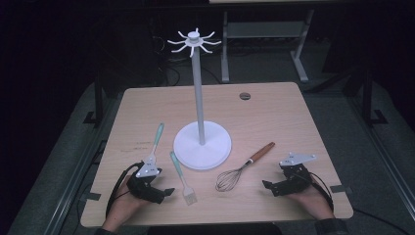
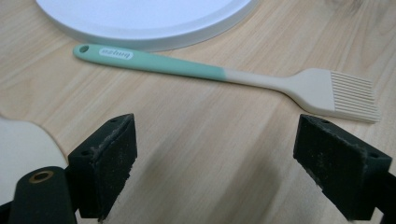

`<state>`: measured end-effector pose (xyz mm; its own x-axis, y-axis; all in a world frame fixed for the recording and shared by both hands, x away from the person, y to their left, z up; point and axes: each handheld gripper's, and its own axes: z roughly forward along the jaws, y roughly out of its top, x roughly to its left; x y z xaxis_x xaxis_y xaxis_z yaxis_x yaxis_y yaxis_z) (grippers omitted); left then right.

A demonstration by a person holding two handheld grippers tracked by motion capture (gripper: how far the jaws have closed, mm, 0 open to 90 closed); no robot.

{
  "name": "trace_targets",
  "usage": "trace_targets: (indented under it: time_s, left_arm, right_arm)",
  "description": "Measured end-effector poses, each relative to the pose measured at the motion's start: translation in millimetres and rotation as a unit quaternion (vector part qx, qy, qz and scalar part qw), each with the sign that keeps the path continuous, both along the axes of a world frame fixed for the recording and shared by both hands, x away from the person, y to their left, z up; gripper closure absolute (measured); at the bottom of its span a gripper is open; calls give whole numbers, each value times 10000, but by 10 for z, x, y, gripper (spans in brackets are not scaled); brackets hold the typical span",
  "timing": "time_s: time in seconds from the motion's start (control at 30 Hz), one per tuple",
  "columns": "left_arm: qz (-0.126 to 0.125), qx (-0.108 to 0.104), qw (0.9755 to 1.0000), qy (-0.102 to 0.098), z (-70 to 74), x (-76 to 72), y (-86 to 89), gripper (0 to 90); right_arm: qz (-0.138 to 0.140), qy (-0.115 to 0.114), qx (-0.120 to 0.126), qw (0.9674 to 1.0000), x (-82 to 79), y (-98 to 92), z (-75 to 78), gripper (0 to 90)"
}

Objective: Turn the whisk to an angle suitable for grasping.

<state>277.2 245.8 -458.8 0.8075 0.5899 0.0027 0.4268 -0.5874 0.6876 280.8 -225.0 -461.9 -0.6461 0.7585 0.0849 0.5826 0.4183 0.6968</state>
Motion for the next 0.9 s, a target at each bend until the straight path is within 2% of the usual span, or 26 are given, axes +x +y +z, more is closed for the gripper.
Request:
trace_targets:
  time_s: [0.1,0.13,0.23,0.27,0.3,0.33,0.37,0.4,0.43,0.47,0.5,0.53,0.57,0.6,0.63,0.67,0.7,0.8,0.9]
  left_arm:
    - [-7,-18,10000,-21,12,-11,9,132]
    - [-20,-8,10000,-29,28,-17,19,134]
    - [-27,-16,10000,-60,32,-25,30,134]
    - [1,-48,10000,-7,41,-31,52,134]
    - [1,-48,10000,-7,41,-31,52,134]
    - [-11,-48,10000,-42,50,-35,56,134]
    - [-26,-57,10000,-38,51,-33,60,138]
    - [0,-61,10000,-16,49,-33,67,137]
    - [35,-36,10000,-33,52,-32,76,137]
    - [48,-50,10000,-29,58,-39,85,139]
    - [38,-118,9999,-46,63,-42,91,139]
    - [53,-137,9999,-38,63,-46,94,141]
    - [41,-98,9999,-44,63,-43,99,141]
    - [49,-89,9999,-40,64,-46,101,142]
    - [58,-116,9999,-34,66,-48,102,142]
    - [78,-168,9998,-44,65,-51,100,146]
    - [76,-147,9998,-55,67,-48,105,146]
    - [76,-194,9998,-42,69,-55,101,146]
    - [80,-183,9998,-33,66,-53,103,146]
  right_arm:
    - [-12,54,12,10000,-9,6,19,92]
    - [-11,19,-2,10000,-3,13,41,130]
    - [5,2,-23,10000,10,20,62,165]
    - [42,-8,1,10000,35,36,91,228]
    - [42,-8,1,10000,35,36,91,228]
    - [4,-22,24,10000,54,44,113,274]
    - [-6,-91,96,9999,91,59,157,365]
    - [-9,-111,69,9999,103,70,176,416]
    - [-9,-111,69,9999,103,70,176,416]
    - [-28,-124,27,9999,134,80,196,521]
    - [-28,-124,27,9999,134,80,196,521]
    - [-65,-125,37,9999,165,74,201,570]
    - [-124,-58,56,9999,178,76,206,615]
    - [-142,-11,31,9999,226,65,205,701]
    - [-142,-11,31,9999,226,65,205,701]
    - [-216,40,11,9998,278,59,213,787]
    - [-216,40,11,9998,278,59,213,787]
    - [-327,100,12,9994,395,23,221,900]
    - [-414,76,30,9991,454,-6,228,900]
